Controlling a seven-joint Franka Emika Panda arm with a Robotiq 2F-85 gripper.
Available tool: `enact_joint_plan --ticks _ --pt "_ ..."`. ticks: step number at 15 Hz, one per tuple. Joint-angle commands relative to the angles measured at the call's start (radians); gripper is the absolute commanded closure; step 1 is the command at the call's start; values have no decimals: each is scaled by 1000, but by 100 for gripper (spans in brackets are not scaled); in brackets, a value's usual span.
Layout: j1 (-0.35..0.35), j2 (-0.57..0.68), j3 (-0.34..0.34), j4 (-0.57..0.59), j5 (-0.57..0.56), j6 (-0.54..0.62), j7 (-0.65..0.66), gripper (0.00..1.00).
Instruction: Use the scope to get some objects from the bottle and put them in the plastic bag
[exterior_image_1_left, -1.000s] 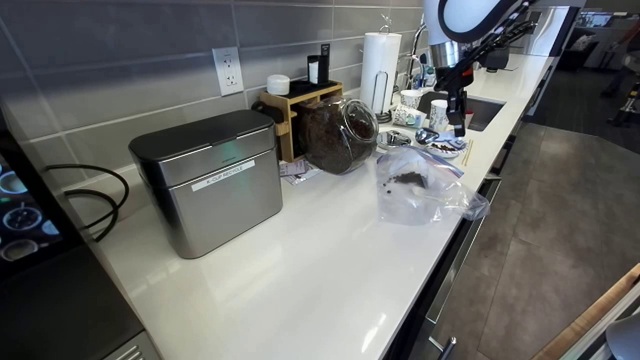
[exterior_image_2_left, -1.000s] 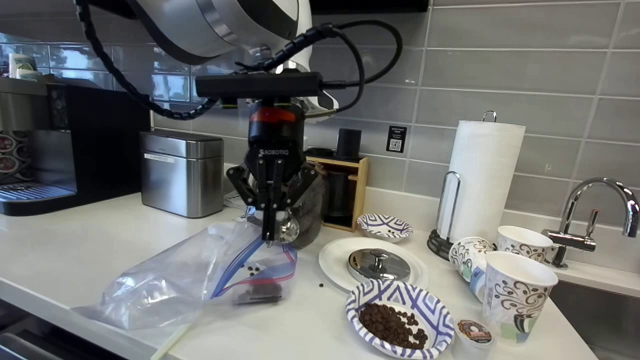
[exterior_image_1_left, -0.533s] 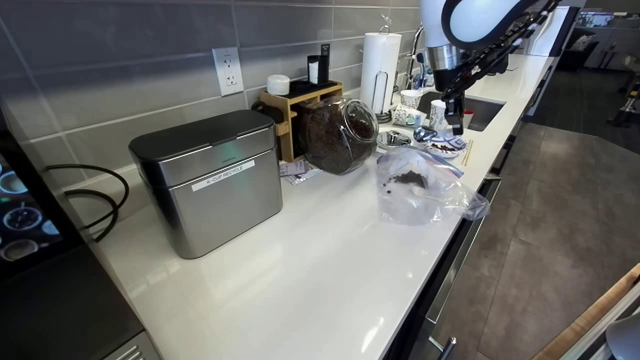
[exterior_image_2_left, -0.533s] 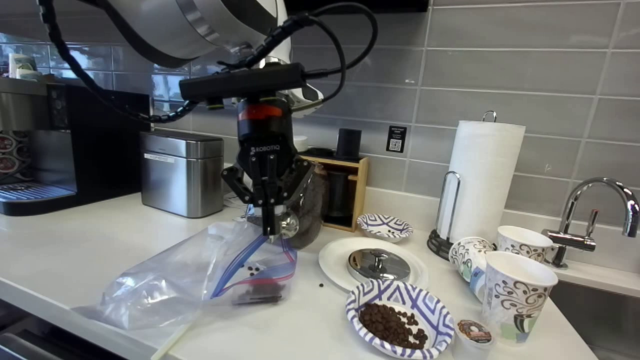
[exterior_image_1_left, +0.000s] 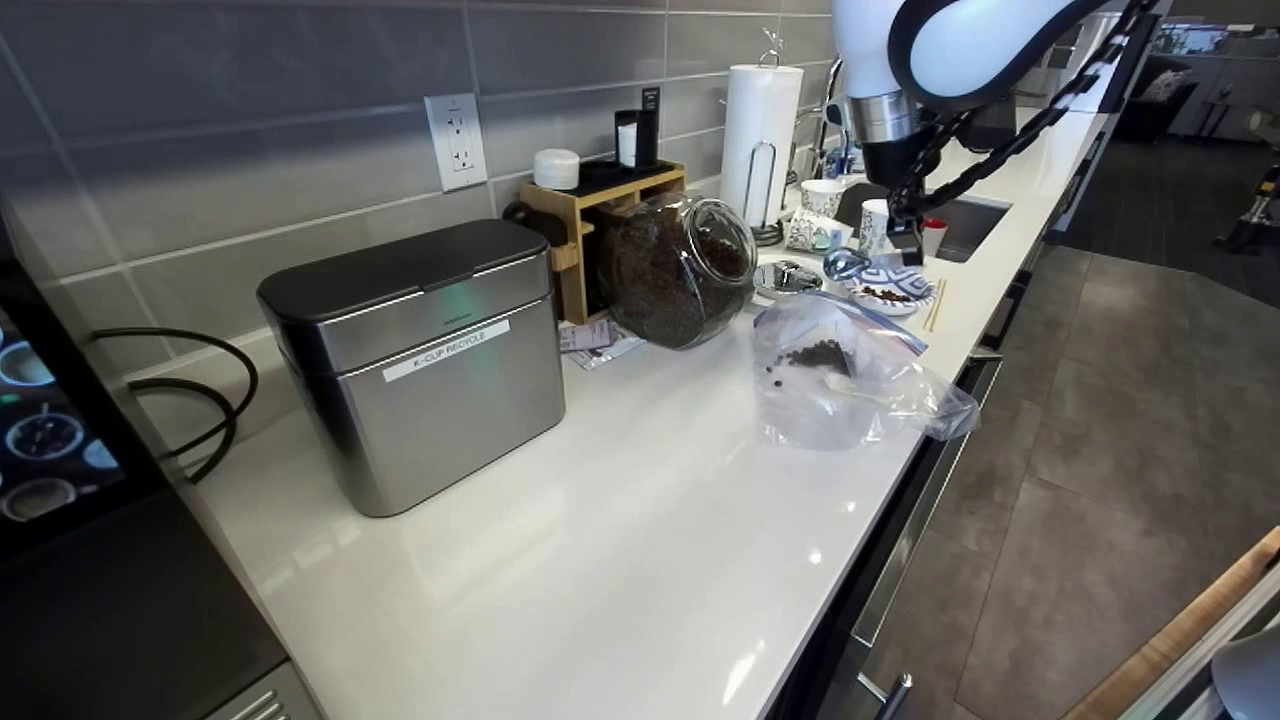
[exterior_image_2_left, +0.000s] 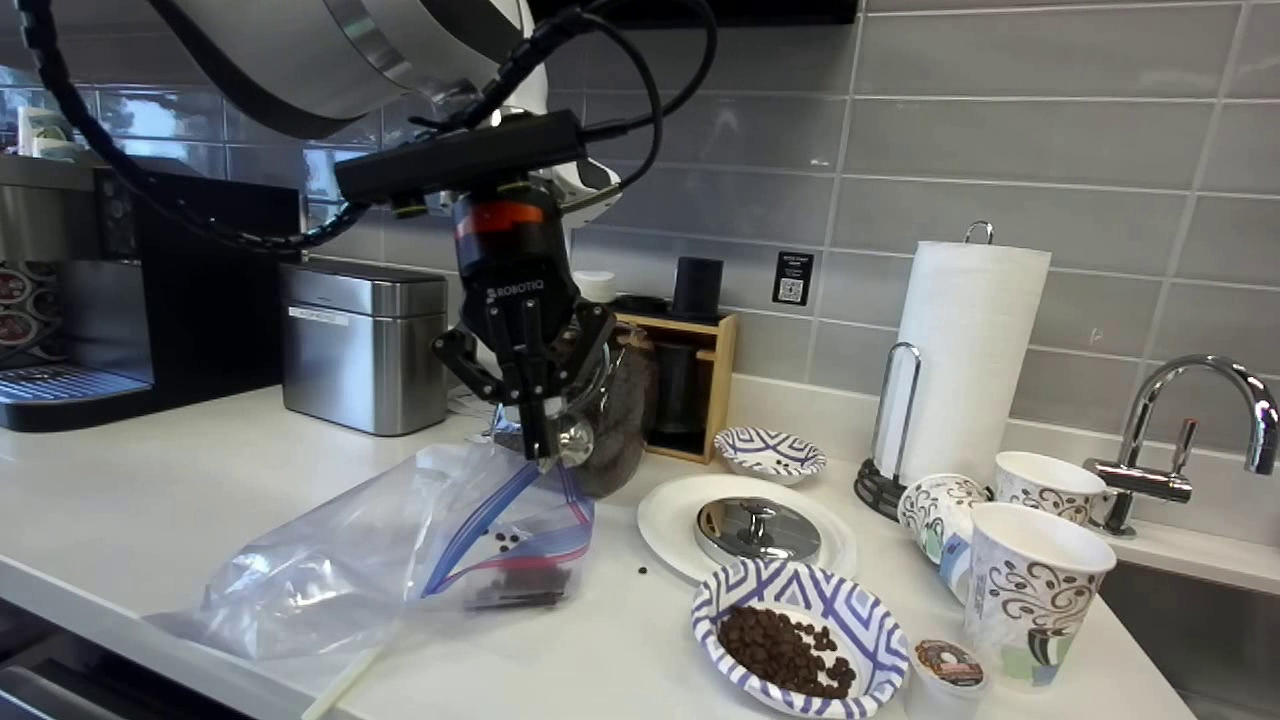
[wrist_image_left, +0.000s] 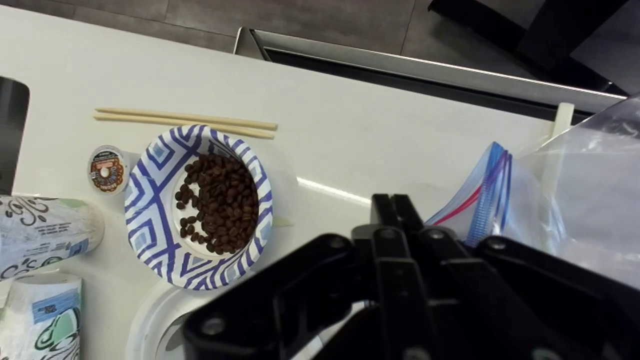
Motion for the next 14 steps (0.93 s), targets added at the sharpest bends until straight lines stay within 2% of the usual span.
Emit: enact_joint_plan --ticks 1,7,11,14 --pt "10 -26 6 -36 -43 32 39 99" --pt "19 -30 14 -43 -73 33 45 99" --pt "-3 -30 -19 -32 1 29 -29 99" --pt "-28 -32 -70 -22 130 48 -167 99"
